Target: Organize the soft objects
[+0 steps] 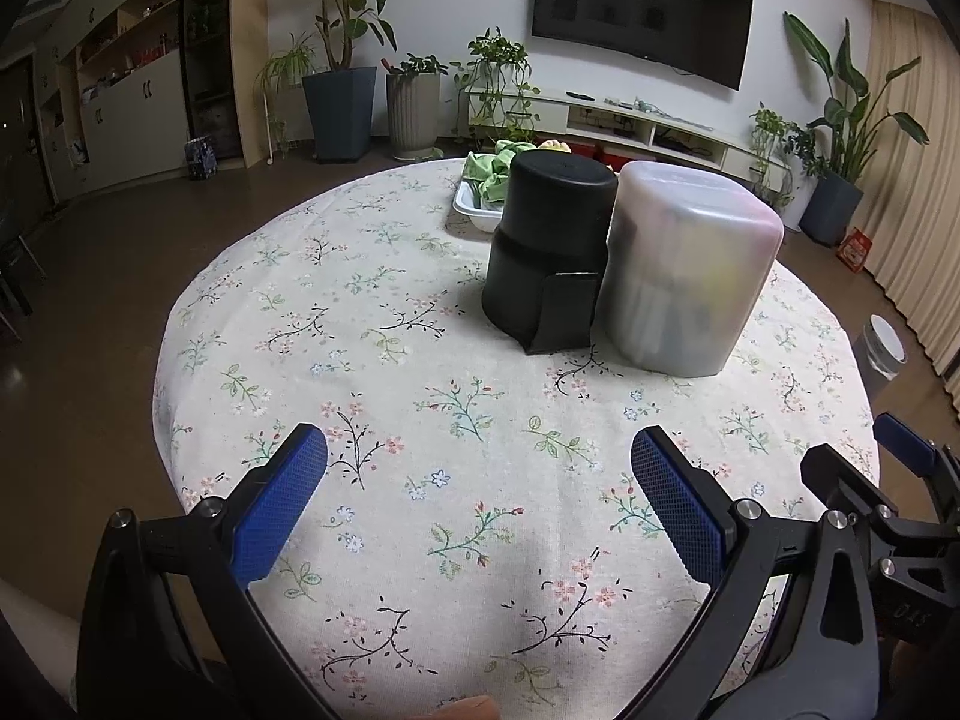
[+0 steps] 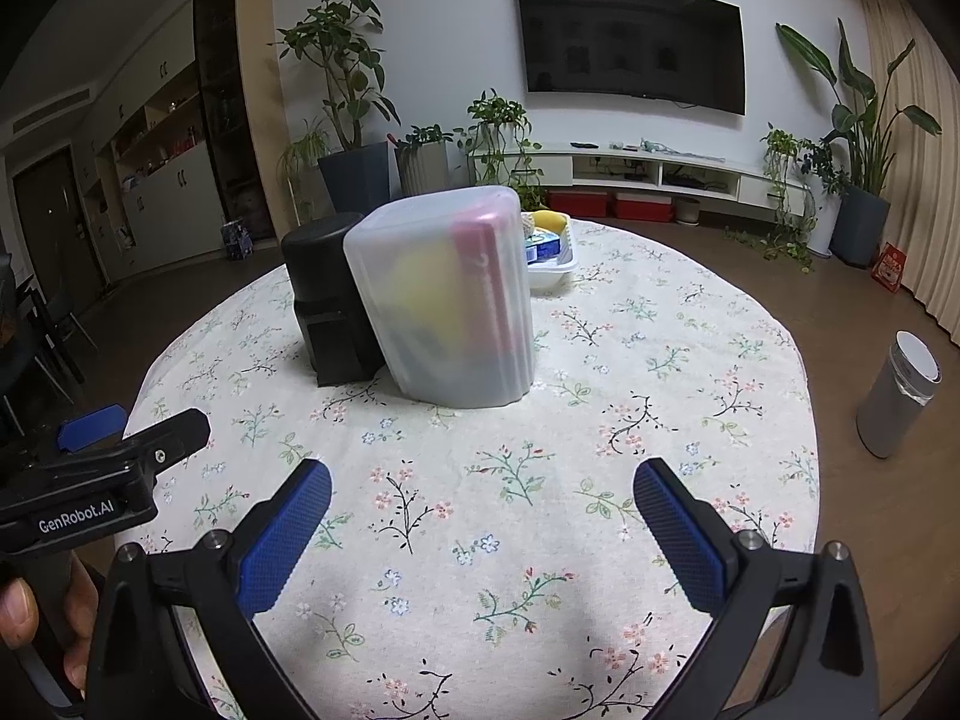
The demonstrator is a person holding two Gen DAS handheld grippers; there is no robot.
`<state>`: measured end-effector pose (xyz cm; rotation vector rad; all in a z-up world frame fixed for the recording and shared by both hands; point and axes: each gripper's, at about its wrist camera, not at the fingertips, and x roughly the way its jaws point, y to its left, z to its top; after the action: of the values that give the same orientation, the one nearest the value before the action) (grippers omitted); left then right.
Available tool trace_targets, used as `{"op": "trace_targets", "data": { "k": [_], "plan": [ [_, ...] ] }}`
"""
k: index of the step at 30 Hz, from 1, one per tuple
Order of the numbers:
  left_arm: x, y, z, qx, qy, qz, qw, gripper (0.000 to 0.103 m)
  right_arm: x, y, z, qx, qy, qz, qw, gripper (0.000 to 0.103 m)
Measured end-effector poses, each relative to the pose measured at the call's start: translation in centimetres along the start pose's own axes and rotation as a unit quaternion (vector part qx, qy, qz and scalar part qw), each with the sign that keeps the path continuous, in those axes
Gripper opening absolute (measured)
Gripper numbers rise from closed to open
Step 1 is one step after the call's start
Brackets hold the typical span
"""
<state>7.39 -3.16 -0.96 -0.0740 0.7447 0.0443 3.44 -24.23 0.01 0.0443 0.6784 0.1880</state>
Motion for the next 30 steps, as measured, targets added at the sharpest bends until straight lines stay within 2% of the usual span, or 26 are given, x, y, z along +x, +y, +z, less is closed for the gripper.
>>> {"op": "trace_targets", "data": {
  "k": [20, 26, 30],
  "plan": [
    [-0.7, -0.3, 0.1, 0.004, -0.012, -0.01, 0.9999, 0.103, -0.7, 0.1, -0.1, -0.002, -0.009, -0.006, 1.0, 0.103],
    [-1.2, -0.7, 0.1, 0.008, -0.019, 0.018, 0.9996, 0.103, -0.6, 0.2, -0.1, -0.002, -0.008, -0.007, 1.0, 0.103],
    [-1.1, -0.4, 0.2, -0.001, -0.014, 0.009, 0.9999, 0.103, -0.7, 0.2, -0.1, -0.001, -0.009, -0.007, 1.0, 0.103]
  ]
}}
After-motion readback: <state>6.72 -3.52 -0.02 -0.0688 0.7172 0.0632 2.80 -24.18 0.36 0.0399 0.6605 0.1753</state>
